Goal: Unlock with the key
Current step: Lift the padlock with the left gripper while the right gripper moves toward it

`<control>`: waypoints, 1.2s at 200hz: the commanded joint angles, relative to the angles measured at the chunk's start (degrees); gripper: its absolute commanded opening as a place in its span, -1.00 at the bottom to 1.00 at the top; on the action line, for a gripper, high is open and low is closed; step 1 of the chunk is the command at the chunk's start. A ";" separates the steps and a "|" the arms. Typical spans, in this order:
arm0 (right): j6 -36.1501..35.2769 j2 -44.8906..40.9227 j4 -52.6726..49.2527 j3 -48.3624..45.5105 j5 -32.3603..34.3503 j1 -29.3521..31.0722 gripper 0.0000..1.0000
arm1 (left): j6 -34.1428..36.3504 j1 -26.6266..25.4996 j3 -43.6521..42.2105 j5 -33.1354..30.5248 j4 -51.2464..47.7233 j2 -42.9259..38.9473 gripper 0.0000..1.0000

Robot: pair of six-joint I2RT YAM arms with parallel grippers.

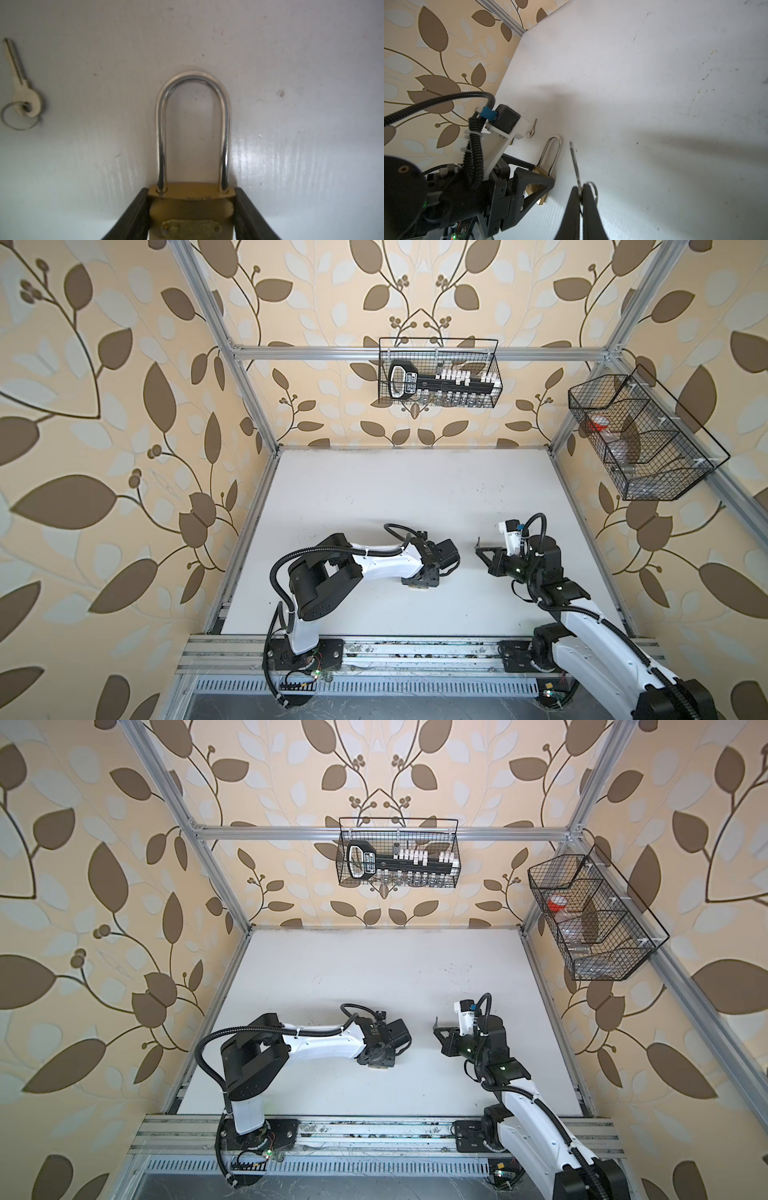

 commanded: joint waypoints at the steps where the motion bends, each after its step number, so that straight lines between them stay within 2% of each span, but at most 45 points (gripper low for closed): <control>1: -0.17 -1.44 1.33 -1.34 0.43 -0.27 -1.00 | 7.44 4.83 1.22 0.98 -0.81 -6.28 -0.58; 15: 0.16 -0.73 1.84 -1.19 0.45 -0.18 -1.00 | 12.23 7.69 2.22 2.29 1.39 -9.06 -0.79; 23: 0.63 0.53 2.48 -0.89 0.23 -0.19 -1.00 | 14.68 9.23 2.33 2.63 3.11 -10.47 -1.00; 62: 4.22 10.36 5.44 4.66 -2.27 -0.23 -1.00 | 22.88 13.45 -3.73 3.71 20.02 -18.49 -1.00; 96: 3.06 18.89 3.01 15.16 3.41 2.63 -1.00 | 27.45 13.46 -15.60 -1.01 36.83 -29.96 -1.00; 129: 0.64 21.54 5.61 17.56 11.25 5.03 -1.00 | 22.81 13.37 -20.93 -11.28 41.59 -34.16 -1.00; 146: 0.59 20.52 8.80 15.37 10.82 6.28 -1.00 | 17.31 13.37 -21.23 -17.81 39.72 -34.86 -1.00; 159: -1.49 19.80 8.33 15.47 11.80 7.90 -1.00 | 14.69 13.37 -23.98 -19.28 43.60 -35.23 -1.00; 173: -2.95 19.54 8.74 14.91 13.94 10.47 -1.00 | 12.46 13.37 -28.69 -16.97 52.70 -35.62 -1.00; 186: -3.41 20.41 9.03 15.38 12.80 11.78 -1.00 | 14.00 13.37 -33.70 -10.81 64.98 -35.40 -1.00; 195: -3.25 21.03 9.37 15.66 12.17 12.16 -1.00 | 19.38 13.37 -37.48 -4.65 75.99 -34.77 -1.00; 213: -2.55 22.72 10.04 15.99 10.70 12.48 -1.00 | 35.71 13.30 -43.38 8.59 94.81 -32.35 -1.00; 219: -2.58 23.17 10.07 16.20 10.54 12.77 -1.00 | 37.48 13.13 -44.19 9.02 97.67 -31.58 -1.00; 225: -2.67 23.44 9.98 16.30 10.62 13.02 -1.00 | 36.28 12.86 -44.26 7.05 98.10 -31.11 -1.00; 240: -3.11 24.25 10.38 16.41 11.51 14.77 -1.00 | 35.06 12.84 -42.42 6.98 93.11 -31.20 -1.00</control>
